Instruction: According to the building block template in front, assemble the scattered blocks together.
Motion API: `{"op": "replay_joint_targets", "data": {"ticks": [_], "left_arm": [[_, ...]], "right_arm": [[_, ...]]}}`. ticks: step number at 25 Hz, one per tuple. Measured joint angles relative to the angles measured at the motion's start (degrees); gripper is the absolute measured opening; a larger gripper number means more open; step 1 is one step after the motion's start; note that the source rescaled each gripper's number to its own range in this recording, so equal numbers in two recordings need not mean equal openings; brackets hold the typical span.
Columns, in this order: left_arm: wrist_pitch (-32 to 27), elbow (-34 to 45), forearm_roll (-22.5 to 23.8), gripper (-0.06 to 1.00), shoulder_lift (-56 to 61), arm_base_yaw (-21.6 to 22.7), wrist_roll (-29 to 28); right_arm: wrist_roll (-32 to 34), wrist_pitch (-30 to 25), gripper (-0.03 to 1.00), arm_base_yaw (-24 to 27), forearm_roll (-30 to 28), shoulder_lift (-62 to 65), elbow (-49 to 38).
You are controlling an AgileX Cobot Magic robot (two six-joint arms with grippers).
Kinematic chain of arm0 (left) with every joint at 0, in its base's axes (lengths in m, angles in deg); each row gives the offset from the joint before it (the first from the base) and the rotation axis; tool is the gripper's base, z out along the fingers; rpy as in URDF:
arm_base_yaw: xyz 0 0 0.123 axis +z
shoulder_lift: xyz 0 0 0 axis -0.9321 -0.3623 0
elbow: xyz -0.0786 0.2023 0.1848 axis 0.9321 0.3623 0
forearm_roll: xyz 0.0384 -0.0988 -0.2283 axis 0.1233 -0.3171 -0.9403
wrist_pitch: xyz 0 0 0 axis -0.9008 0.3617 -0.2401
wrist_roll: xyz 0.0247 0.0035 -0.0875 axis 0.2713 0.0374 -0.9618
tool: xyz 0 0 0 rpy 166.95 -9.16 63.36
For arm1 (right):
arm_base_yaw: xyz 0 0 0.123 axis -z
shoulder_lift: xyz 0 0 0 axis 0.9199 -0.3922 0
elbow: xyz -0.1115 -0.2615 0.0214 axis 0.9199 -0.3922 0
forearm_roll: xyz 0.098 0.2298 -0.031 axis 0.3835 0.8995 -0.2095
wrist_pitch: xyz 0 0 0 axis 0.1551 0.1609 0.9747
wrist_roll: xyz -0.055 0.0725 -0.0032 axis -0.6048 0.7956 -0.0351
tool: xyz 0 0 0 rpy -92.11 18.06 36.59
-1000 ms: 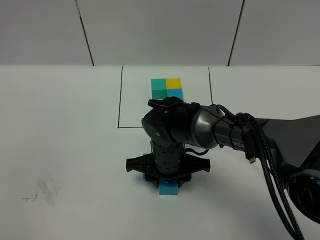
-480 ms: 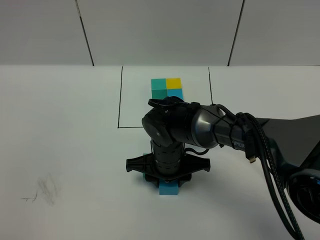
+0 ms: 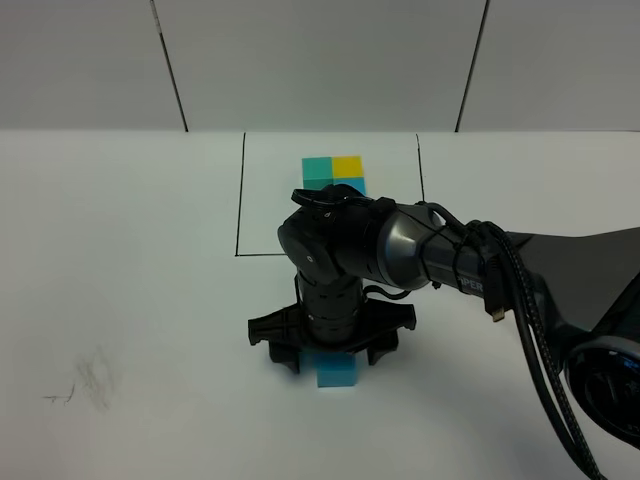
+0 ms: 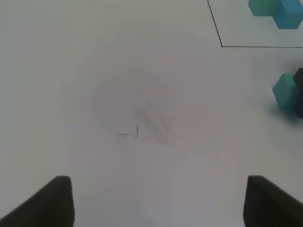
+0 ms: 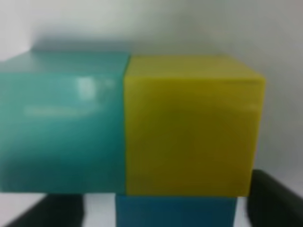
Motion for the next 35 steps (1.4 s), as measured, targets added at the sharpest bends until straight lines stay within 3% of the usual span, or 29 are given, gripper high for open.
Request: {"op": "replay_joint_targets", "data": {"ticks": [2,6,10,14,17,20,23,25,28,31,33,35], "left_arm": [[0.0,0.0,0.0,0.59,0.0,0.0,0.0],[0.0,0.0,0.0,0.59,0.0,0.0,0.0],[0.0,0.0,0.0,0.59,0.0,0.0,0.0],[0.0,0.0,0.0,0.59,0.0,0.0,0.0],[0.0,0.0,0.0,0.59,0.0,0.0,0.0],[0.0,0.0,0.0,0.59,0.0,0.0,0.0],[0.0,0.0,0.0,0.59,0.0,0.0,0.0],[0.0,0.0,0.0,0.59,0.0,0.0,0.0],[0.0,0.0,0.0,0.59,0.0,0.0,0.0],[0.0,0.0,0.0,0.59,0.0,0.0,0.0],[0.0,0.0,0.0,0.59,0.0,0.0,0.0],[0.0,0.0,0.0,0.59,0.0,0.0,0.0]], "right_arm": [[-1.3,-1.4,0.89,0.0,-0.1,1.2,0.0],[-2.2,-7.2,0.99,0.0,-2.3,6.4,0.0],[-3.3,-12.2,0.94,0.0,-11.3,13.1,0.0],[-3.5,-12.5,0.89,1.4,-25.6,19.3,0.0],[-5.8,-12.5,0.89,5.7,-32.7,24.4,0.0],[-12.0,-12.6,0.88,12.8,-36.0,30.4,0.0],[-21.4,-12.7,0.88,22.7,-35.4,36.1,0.0],[-31.1,-12.8,0.88,30.4,-33.0,39.8,0.0],[-44.5,-12.8,0.88,43.7,-25.3,46.4,-0.5],[-51.1,-13.1,0.88,57.1,-16.7,55.8,-3.4],[-52.4,-13.2,0.88,60.5,-13.9,62.9,-5.9],[-52.9,-13.2,0.88,60.1,-11.5,71.0,-8.3]]}}
